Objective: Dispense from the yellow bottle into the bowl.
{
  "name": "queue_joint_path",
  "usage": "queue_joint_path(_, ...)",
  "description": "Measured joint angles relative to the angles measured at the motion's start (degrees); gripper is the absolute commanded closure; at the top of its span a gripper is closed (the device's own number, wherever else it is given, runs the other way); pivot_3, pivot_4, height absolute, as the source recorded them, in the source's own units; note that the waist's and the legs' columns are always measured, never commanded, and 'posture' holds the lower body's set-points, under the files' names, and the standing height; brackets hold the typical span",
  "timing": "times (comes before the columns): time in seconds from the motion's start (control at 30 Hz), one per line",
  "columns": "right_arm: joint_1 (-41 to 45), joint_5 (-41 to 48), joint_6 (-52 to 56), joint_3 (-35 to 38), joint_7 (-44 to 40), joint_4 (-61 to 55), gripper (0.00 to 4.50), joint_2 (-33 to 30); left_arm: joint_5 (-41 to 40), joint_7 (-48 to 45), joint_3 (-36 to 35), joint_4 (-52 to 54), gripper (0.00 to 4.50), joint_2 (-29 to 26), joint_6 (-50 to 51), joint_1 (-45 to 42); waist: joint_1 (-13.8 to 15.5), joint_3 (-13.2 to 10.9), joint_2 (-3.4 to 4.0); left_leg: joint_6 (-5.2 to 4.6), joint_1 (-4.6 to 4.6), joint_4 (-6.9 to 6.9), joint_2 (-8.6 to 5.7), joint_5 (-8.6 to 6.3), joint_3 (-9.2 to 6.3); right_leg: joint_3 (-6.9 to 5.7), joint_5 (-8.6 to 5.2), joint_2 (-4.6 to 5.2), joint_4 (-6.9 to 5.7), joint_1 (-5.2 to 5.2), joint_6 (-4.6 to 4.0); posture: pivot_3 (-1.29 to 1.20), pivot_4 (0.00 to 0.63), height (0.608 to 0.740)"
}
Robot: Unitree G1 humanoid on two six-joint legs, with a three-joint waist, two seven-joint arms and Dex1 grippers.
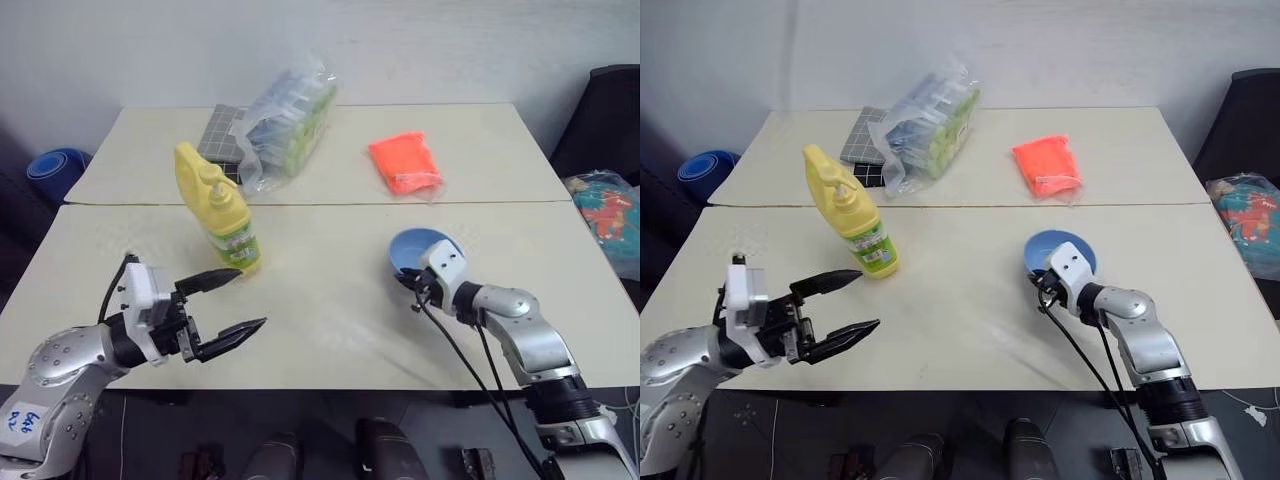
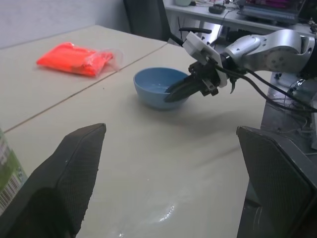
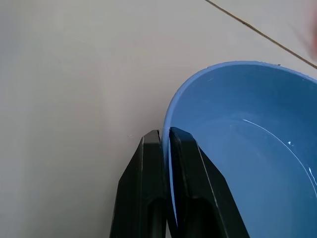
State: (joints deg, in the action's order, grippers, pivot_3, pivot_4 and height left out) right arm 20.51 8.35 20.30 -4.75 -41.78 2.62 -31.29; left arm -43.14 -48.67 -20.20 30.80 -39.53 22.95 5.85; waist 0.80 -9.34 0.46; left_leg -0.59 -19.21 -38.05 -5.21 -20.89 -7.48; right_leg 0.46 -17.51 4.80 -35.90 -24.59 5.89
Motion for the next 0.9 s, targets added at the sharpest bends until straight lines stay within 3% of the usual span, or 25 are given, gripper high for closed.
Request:
queue_joint_path(0.07,0.74,0.22,-1.08,-0.35,-2.87,-0.33,4.5,-0.44,-3.71,1.72,-2.38,0.0,0.54,0.01,1.64,-1.51,-0.03,-0.03,-0.02,0.0,-0.04,-0.02,0.01,0.0,0.01,0.0,0.0,-0.01,-0.02,-0.04,-0.01,0.0,0.15,0.74)
queue_joint_path(0.27,7.85,4.03,-3.4,-4.32,-16.85,-9.67,4.5,-4.39,-17.38,6.59,-13.48,-0.46,2.4,-5.88,7.31,-9.09,-0.81,-0.12,-0.05,0.06,-0.07,-0.02,0.07,-0.03,0.01,0.0,0.0,-0.07,-0.01,-0.09,-0.01,0.0,0.15,0.74)
queue_joint_path(0.37,14.94,5.83,0.53,-6.45,-20.28,-11.82,4.5,-4.26,-18.6,8.59,-14.18,-5.0,3.33,-8.64,8.2,-17.25,-0.8,-0.18,-0.14,0.09,-0.06,-0.09,0.09,-0.02,-0.02,-0.03,0.03,-0.11,-0.04,-0.08,-0.06,0.0,0.15,0.74)
queue_joint_path(0.5,22.9,6.55,4.72,-11.36,-24.59,-13.57,4.5,-3.3,-14.13,8.92,-10.51,-11.66,4.49,-10.99,6.97,-26.81,-0.86,-0.2,-0.17,0.12,-0.05,0.02,0.11,-0.04,-0.03,-0.03,0.04,-0.15,0.03,-0.08,-0.1,0.0,0.15,0.74)
queue_joint_path(0.7,32.35,5.06,8.87,-18.24,-27.74,-10.63,4.5,0.56,-2.48,8.16,-0.4,-22.49,4.49,-10.31,3.52,-35.3,-1.18,-0.24,-0.28,0.13,-0.88,-0.34,0.06,-0.04,0.03,-0.06,0.07,-0.13,-0.22,-0.96,-0.07,0.0,0.15,0.74)
queue_joint_path(0.9,34.63,1.94,11.5,-19.96,-27.63,-9.16,4.5,-1.43,0.54,5.28,2.49,-24.77,4.49,-6.99,1.52,-37.2,-1.89,-0.24,-0.3,0.15,-1.17,-0.82,0.05,-0.12,-0.01,-0.15,0.07,-0.09,-0.57,-1.12,-0.08,0.0,0.15,0.74)
